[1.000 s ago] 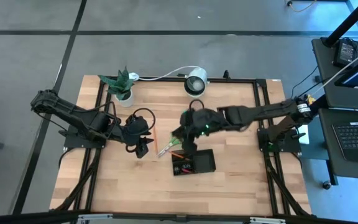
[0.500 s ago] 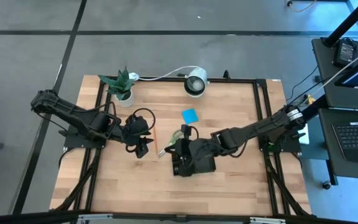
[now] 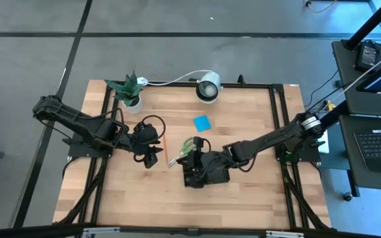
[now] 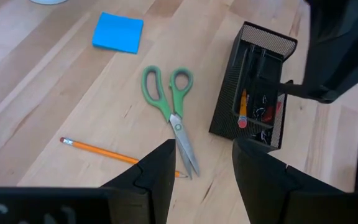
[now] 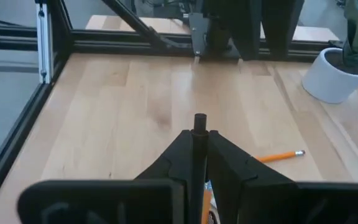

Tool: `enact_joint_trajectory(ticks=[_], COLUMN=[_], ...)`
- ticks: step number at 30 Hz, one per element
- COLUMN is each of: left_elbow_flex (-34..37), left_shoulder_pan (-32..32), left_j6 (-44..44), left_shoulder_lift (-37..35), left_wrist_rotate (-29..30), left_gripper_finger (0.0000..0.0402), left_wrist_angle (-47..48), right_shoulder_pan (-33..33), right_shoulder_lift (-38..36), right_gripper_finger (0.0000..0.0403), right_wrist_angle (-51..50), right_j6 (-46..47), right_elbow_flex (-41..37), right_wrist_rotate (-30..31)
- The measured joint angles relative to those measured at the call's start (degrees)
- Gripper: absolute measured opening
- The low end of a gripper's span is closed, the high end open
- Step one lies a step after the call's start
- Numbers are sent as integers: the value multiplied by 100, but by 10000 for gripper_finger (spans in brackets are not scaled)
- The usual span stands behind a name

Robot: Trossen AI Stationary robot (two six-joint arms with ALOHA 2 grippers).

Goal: Pick and place office supplies into organizer
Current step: Put the black pen into the desk organizer

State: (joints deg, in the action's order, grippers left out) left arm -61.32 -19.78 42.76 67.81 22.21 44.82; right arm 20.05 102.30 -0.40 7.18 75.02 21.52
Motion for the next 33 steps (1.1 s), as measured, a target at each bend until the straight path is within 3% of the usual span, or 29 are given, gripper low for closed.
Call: enact_joint_trajectory(ticks=[20,33], left_elbow_flex=[0,0], left_shoulder_pan=[1,1], left_j6=[0,-2], left_shoulder_lift=[0,0], left_wrist_rotate=[35,79], left_gripper_finger=[152,152], left_wrist_angle=[0,2], right_shoulder_pan=[2,2], right_shoulder_lift=[-8,-8], right_gripper_finger=[44,44], right_wrist_angle=[1015,1058], right_j6=[637,515], right_elbow_flex=[-1434,-1619], right_wrist_rotate=[-17,-37])
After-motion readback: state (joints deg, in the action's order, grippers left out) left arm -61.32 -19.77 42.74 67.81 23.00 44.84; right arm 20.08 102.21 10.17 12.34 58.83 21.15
